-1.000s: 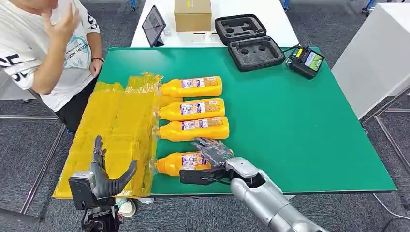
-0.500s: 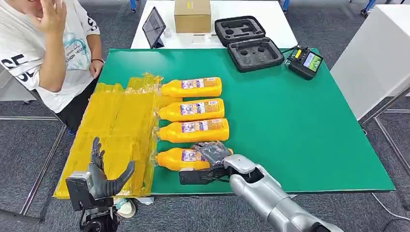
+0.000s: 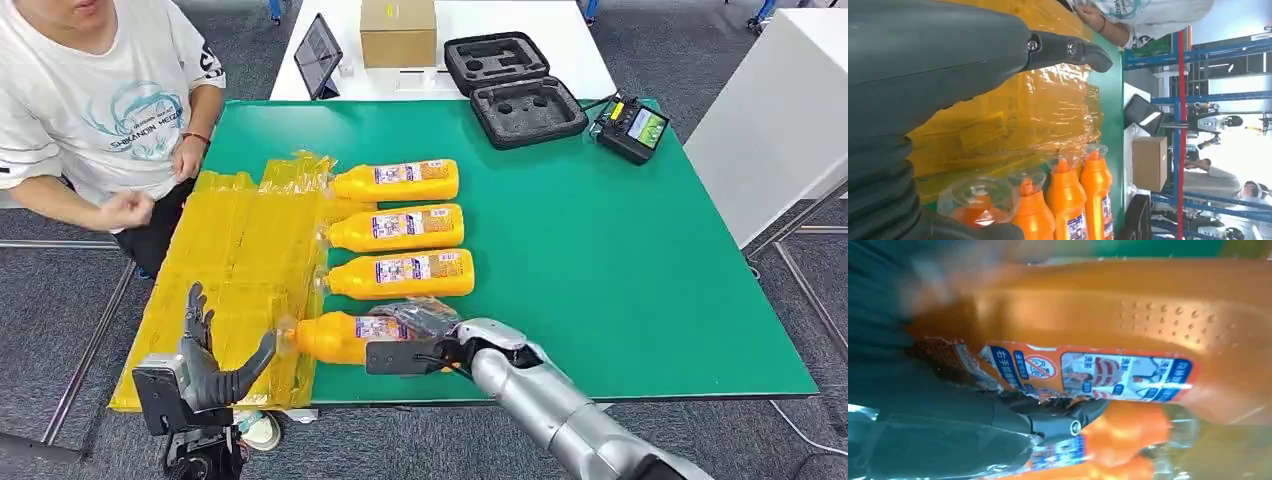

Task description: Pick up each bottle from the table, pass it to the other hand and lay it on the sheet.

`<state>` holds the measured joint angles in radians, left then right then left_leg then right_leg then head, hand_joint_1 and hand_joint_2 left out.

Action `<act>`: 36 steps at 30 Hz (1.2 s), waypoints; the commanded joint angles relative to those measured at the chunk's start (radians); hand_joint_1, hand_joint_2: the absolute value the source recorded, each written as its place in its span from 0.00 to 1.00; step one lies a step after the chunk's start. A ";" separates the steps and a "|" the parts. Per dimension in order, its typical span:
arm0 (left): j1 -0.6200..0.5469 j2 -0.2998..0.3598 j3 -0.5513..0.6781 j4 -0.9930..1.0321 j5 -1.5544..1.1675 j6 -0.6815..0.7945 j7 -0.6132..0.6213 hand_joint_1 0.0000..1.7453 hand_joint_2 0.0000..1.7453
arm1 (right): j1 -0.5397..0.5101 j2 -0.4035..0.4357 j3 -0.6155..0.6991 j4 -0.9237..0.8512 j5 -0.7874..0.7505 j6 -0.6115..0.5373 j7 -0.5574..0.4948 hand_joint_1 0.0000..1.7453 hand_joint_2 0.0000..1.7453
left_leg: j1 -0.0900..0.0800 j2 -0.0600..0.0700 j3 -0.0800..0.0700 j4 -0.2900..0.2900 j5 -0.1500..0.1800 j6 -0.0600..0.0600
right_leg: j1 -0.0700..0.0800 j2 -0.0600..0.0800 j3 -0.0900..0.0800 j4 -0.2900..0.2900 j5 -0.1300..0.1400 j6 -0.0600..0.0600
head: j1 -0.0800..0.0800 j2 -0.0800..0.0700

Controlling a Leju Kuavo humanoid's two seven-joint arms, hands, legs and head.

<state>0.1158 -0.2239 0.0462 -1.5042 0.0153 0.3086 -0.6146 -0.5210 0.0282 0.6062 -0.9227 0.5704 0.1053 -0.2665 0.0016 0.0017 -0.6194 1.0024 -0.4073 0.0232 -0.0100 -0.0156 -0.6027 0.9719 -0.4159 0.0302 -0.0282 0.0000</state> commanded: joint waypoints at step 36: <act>0.022 0.079 -0.321 -0.101 0.156 -0.234 0.032 0.00 1.00 | 0.261 0.157 -0.297 -0.101 -0.340 -0.430 -0.420 1.00 1.00 | 0.001 0.000 0.005 -0.001 -0.004 -0.002 | 0.001 0.001 0.006 -0.002 -0.005 0.000 | 0.002 0.000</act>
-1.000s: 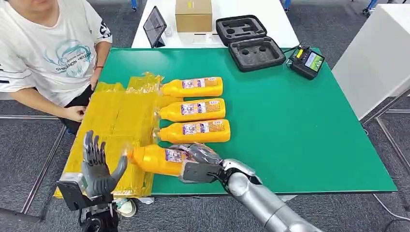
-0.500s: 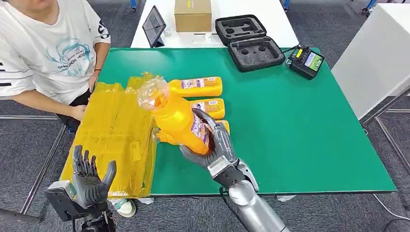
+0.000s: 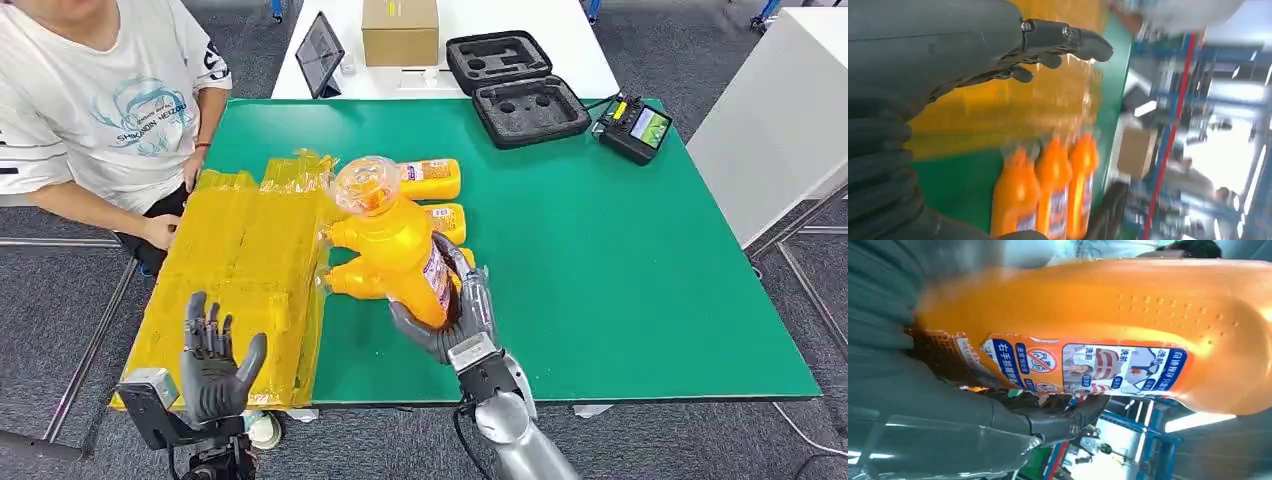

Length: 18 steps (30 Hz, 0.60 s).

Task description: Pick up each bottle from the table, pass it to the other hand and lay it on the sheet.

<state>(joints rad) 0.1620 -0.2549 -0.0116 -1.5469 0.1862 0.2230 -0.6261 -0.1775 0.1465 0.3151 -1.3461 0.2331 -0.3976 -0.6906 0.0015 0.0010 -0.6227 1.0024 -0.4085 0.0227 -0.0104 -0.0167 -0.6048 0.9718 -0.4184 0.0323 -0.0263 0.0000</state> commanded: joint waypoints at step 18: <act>-0.115 0.121 -0.311 0.111 -0.024 -0.150 0.066 0.00 1.00 | -0.180 0.089 0.064 0.566 0.015 0.119 -0.003 1.00 1.00 | 0.000 0.001 0.005 -0.001 -0.001 -0.001 | 0.000 0.002 0.005 -0.001 -0.001 -0.001 | 0.000 0.000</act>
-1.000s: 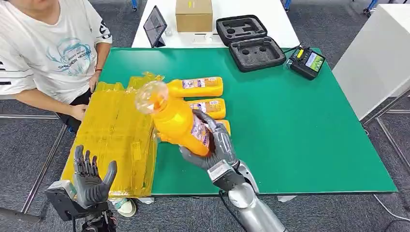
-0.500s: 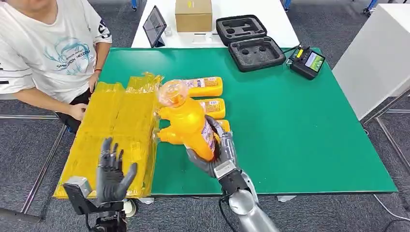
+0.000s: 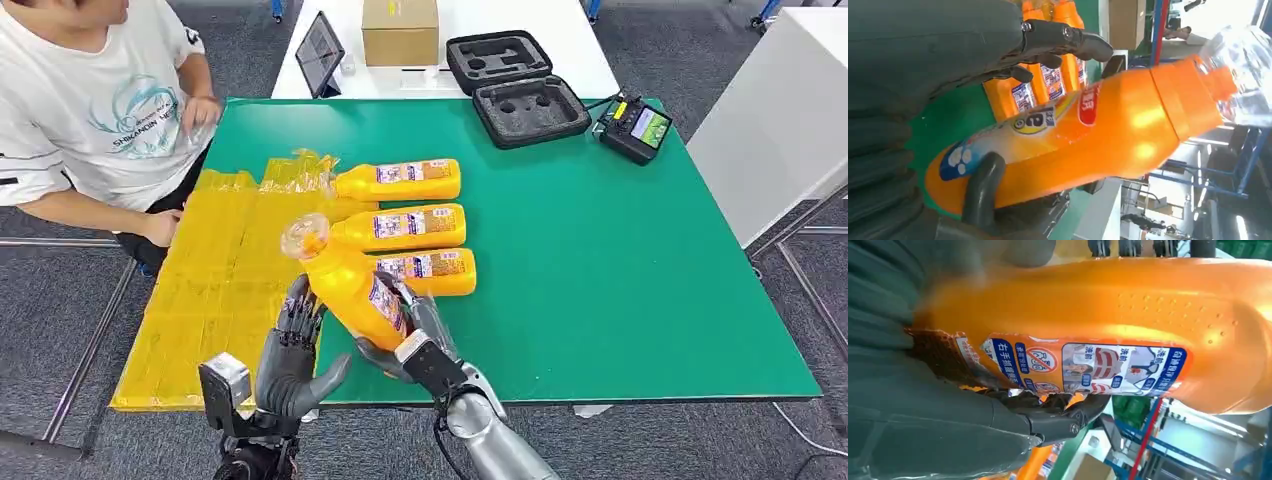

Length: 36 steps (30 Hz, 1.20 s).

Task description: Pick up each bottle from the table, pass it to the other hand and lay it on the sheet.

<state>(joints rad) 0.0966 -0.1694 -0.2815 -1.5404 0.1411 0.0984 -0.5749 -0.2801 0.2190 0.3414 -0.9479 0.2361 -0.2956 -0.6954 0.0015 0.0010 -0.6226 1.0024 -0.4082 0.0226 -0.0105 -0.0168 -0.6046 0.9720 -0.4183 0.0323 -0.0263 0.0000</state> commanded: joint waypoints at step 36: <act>-0.144 0.008 0.025 0.134 0.186 0.056 -0.017 1.00 1.00 | -0.135 0.071 0.170 0.332 0.132 -0.082 0.003 1.00 1.00 | 0.001 0.000 0.005 0.000 -0.002 -0.001 | 0.001 0.001 0.005 -0.001 -0.002 -0.001 | 0.000 0.000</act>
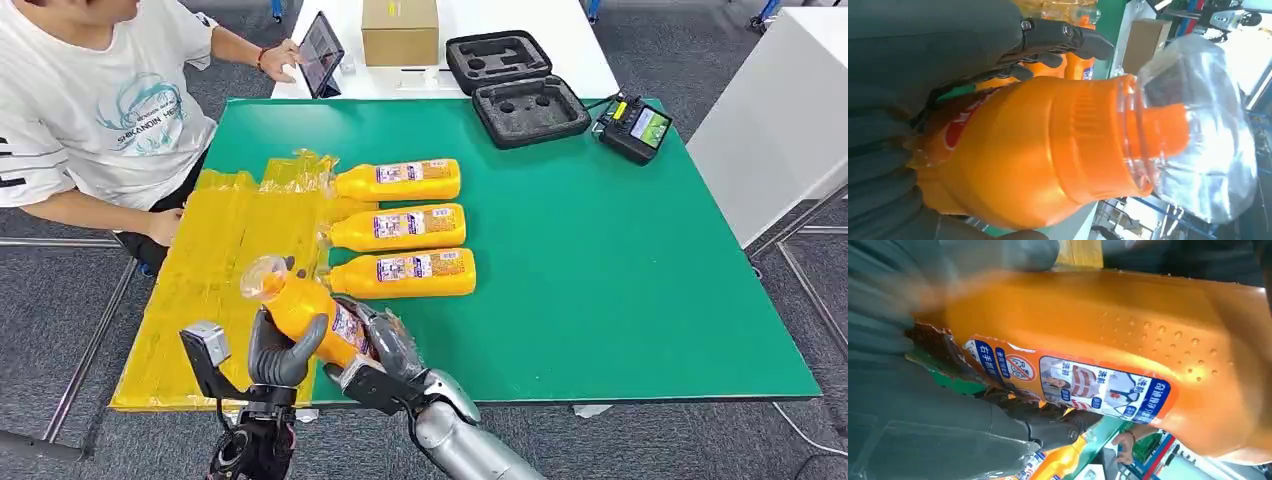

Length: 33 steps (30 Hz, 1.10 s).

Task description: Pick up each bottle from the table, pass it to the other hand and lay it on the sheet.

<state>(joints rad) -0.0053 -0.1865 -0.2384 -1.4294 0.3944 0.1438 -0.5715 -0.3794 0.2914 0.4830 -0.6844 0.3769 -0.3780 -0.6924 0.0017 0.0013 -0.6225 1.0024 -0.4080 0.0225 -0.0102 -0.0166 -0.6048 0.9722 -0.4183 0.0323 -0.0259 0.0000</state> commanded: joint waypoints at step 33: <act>-0.104 0.052 0.111 0.014 -0.175 -0.090 0.050 1.00 1.00 | -0.009 -0.025 0.059 -0.246 -0.032 -0.081 -0.005 0.00 0.00 | 0.001 0.001 0.004 0.002 -0.003 -0.002 | 0.000 0.002 0.003 0.002 -0.002 -0.001 | 0.000 0.000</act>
<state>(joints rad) -0.0400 -0.1476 -0.2281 -1.4050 0.1950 -0.0137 -0.5158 -0.3699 0.2876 0.4940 -0.7161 0.3632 -0.4494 -0.6931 0.0016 0.0008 -0.6227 1.0024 -0.4077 0.0227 -0.0103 -0.0170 -0.6046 0.9724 -0.4182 0.0323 -0.0259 0.0000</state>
